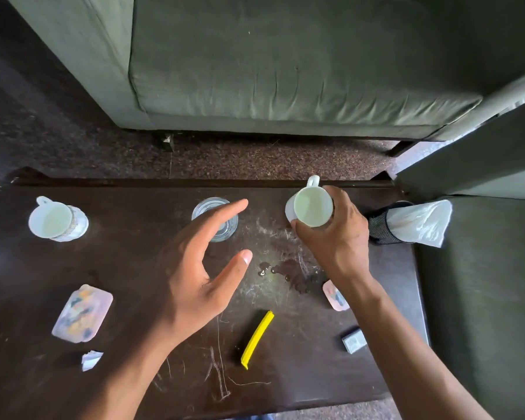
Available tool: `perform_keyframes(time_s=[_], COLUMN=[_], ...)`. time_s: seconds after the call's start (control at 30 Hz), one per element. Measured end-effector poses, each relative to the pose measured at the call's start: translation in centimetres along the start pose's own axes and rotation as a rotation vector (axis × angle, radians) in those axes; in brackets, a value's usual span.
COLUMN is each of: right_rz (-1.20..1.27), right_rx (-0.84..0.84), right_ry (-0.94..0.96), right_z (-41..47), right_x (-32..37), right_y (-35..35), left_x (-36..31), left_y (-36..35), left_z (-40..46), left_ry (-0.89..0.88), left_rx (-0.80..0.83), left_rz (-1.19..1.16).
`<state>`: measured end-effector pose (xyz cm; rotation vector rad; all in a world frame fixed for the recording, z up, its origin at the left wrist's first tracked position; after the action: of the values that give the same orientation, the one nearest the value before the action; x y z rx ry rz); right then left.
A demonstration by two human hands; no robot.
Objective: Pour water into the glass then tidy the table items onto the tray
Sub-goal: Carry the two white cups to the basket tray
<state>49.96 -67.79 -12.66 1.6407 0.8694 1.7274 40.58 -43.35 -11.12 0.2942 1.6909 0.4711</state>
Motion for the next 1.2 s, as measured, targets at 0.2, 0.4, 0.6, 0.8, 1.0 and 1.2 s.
perform_keyframes(time_s=[0.2, 0.4, 0.6, 0.8, 1.0, 1.2], right_rz=[0.165, 0.242, 0.256, 0.222, 0.409, 0.267], right_rx=[0.036, 0.183, 0.267, 0.362, 0.291, 0.383], right_ry=[0.231, 0.339, 0.372, 0.41, 0.389, 0.411], right_z=[-1.5, -3.3, -5.2, -6.1, -5.1, -4.0], right_x=[9.7, 17.7, 22.9, 26.8, 30.0, 32.5], right_y=[2.2, -0.1, -3.6, -7.2, -10.4, -18.5], left_x=[-0.8, -0.5, 1.0, 5.0, 10.1, 15.9], left_y=[1.6, 6.1, 10.7, 14.6, 19.6, 24.0], left_z=[0.2, -0.3, -2.2, -3.7, -5.8, -8.0], left_ry=[-0.008, -0.028, 0.007, 0.122, 0.229, 0.284], left_rx=[-0.027, -0.128, -0.274, -0.316, -0.434, -0.495], left_rz=[-0.1, -0.116, -0.12, -0.246, -0.208, -0.231])
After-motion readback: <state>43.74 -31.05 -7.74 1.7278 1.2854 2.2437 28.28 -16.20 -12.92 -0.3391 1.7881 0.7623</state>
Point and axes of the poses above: each hand's wrist, its own z-axis towards the middle knuckle, its own y-axis out of the back of the hand, x = y × z, the point moved 7 cm from there along z, towards the middle knuckle, and after that the axes turned 11 degrees about y, right-handed, at the moved point
